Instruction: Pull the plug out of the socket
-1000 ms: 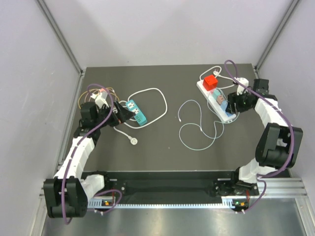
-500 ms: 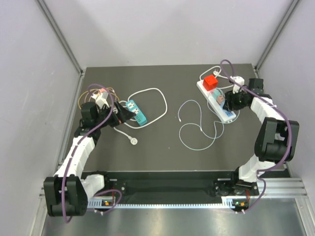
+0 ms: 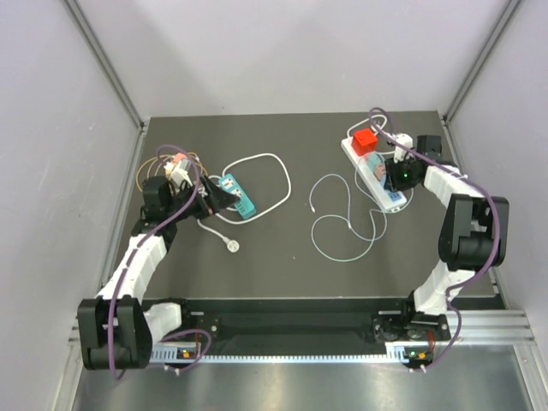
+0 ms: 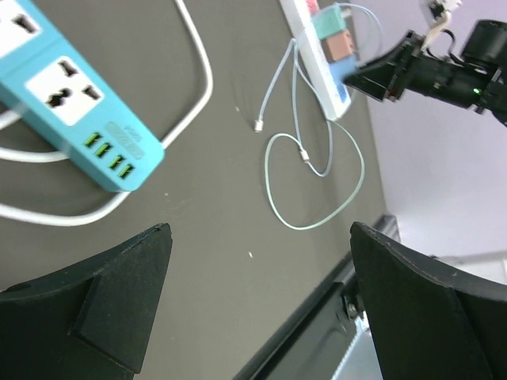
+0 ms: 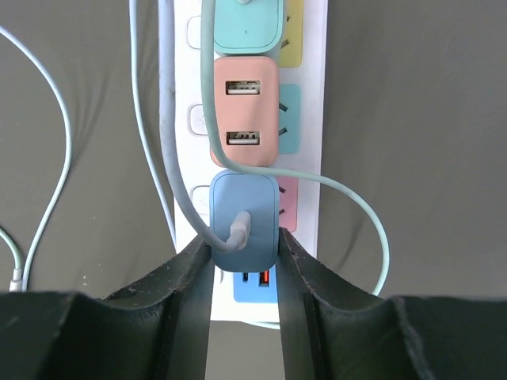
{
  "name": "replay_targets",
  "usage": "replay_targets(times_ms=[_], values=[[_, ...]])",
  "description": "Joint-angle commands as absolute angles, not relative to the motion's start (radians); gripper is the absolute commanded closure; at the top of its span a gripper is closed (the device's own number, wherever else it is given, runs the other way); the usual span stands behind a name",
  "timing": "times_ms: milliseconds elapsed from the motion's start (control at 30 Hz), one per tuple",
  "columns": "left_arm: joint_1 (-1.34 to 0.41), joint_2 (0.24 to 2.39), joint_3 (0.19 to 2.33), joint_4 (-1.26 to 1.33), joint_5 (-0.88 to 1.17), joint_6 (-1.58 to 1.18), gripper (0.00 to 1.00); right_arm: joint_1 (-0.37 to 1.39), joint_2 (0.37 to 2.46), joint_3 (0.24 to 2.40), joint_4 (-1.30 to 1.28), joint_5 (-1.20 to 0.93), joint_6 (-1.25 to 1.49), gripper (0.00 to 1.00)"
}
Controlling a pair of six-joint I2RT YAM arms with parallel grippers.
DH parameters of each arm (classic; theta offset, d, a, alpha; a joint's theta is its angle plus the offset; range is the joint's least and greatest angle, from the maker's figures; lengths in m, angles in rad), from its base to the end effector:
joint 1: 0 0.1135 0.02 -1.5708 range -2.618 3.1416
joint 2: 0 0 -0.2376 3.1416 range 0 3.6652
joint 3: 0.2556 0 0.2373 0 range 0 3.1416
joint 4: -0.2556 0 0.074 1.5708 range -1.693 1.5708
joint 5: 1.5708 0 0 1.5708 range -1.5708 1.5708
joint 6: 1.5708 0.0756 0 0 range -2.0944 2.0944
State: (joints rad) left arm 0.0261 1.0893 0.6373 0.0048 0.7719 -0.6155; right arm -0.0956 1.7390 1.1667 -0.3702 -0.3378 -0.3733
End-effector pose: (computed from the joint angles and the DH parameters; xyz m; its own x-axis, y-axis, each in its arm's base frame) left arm 0.2596 -0.0460 0.2224 -0.7052 -0.4323 -0.5620 0.2485 0.5918 -0.7669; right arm 0.3714 -0.0104 0.1563 -0.7120 -0.2774 -0.6451 -0.3904 0.9200 0.0353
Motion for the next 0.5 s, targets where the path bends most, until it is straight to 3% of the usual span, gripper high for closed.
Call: replay_targets(times_ms=[0,33,233,467], values=[[0.017,1.120,0.632,0.152,0.883,-0.675,0.01,-0.075,1.746,1.206,-0.308,-0.331,-0.365,0.96],[0.005,1.141,0.630,0.162,0.894,-0.686,0.01,-0.075,1.738,1.204,-0.308,-0.342,-0.365,1.00],[-0.153,1.268,0.629,0.323,0.827,-0.808,0.01,-0.075,1.606,1.125,-0.282,-0.558,-0.391,1.00],[-0.267,1.524,0.748,0.498,0.723,-0.962,0.04,-0.083,1.525,1.054,-0.276,-0.658,-0.385,1.00]])
